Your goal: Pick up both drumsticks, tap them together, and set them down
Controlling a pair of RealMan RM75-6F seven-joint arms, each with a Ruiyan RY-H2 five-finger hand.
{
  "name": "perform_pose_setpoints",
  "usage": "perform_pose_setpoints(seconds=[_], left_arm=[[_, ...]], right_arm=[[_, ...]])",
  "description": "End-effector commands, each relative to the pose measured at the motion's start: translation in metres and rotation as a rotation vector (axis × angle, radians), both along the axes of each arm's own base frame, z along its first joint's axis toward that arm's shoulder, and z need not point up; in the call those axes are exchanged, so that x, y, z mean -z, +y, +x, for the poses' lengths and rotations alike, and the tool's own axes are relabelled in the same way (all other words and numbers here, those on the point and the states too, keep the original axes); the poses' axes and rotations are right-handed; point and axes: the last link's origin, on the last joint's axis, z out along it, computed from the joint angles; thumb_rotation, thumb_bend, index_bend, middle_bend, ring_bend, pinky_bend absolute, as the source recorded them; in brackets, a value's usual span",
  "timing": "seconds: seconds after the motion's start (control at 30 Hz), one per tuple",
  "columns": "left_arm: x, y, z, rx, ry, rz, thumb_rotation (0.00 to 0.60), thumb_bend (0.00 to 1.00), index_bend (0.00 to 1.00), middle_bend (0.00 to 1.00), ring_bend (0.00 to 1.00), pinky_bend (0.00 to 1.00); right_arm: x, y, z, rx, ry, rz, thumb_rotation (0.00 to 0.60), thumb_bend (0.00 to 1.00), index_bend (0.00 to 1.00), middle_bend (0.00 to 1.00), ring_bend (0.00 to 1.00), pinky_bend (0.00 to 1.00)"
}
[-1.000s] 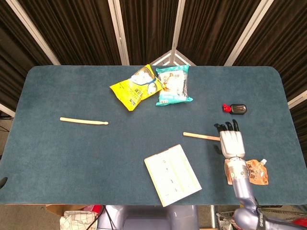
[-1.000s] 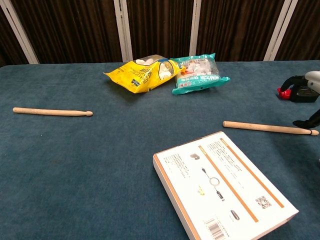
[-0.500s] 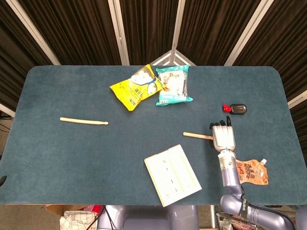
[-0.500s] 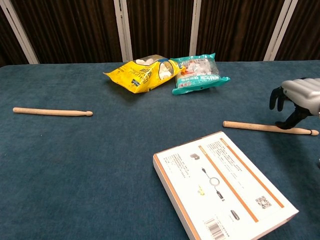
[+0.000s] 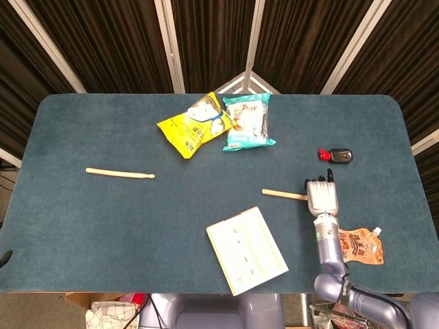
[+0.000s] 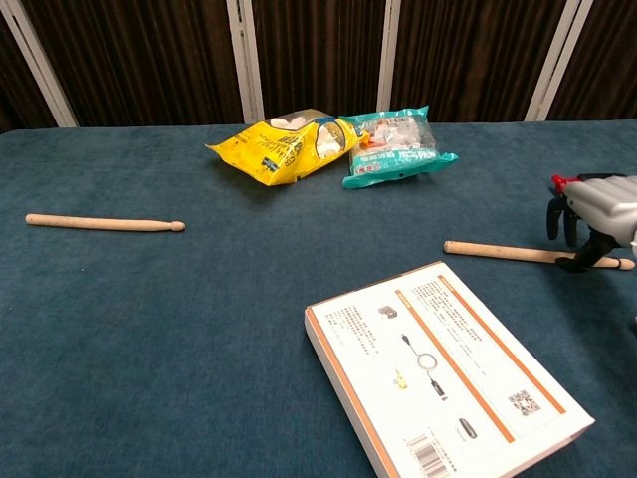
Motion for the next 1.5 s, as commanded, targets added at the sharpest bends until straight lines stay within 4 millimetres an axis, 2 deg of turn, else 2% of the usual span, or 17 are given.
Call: perform_pose_setpoints(seconds=[0.03, 0.37, 1.33, 1.5], left_arm=[[0.002, 0.000, 0.001, -0.001, 0.002, -0.004, 0.600, 0.27, 0.03, 0.00, 0.00, 0.00], [0.004, 0.002, 0.001, -0.006, 0.009, -0.011, 0.600, 0.27, 0.03, 0.00, 0.00, 0.00], [0.005, 0.004, 0.000, -0.017, 0.013, -0.016, 0.600, 0.27, 0.03, 0.00, 0.00, 0.00], [0.006, 0.004, 0.000, -0.018, 0.014, -0.015, 0.600, 0.27, 0.03, 0.00, 0.00, 0.00]], right_arm=[[0.002, 0.001, -0.002, 0.000, -0.002, 0.006, 0.600, 0.36, 0.46, 0.50, 0.27, 0.00], [0.002, 0.002, -0.007, -0.001, 0.002, 0.003, 0.600, 0.36, 0.52, 0.52, 0.28, 0.00], [0.015, 0.001, 0.002, -0.049, 0.036, 0.040, 0.600, 0.40, 0.57, 0.56, 0.30, 0.00], [0.014, 0.002, 0.004, -0.072, 0.040, 0.044, 0.600, 0.43, 0.61, 0.58, 0.31, 0.00]])
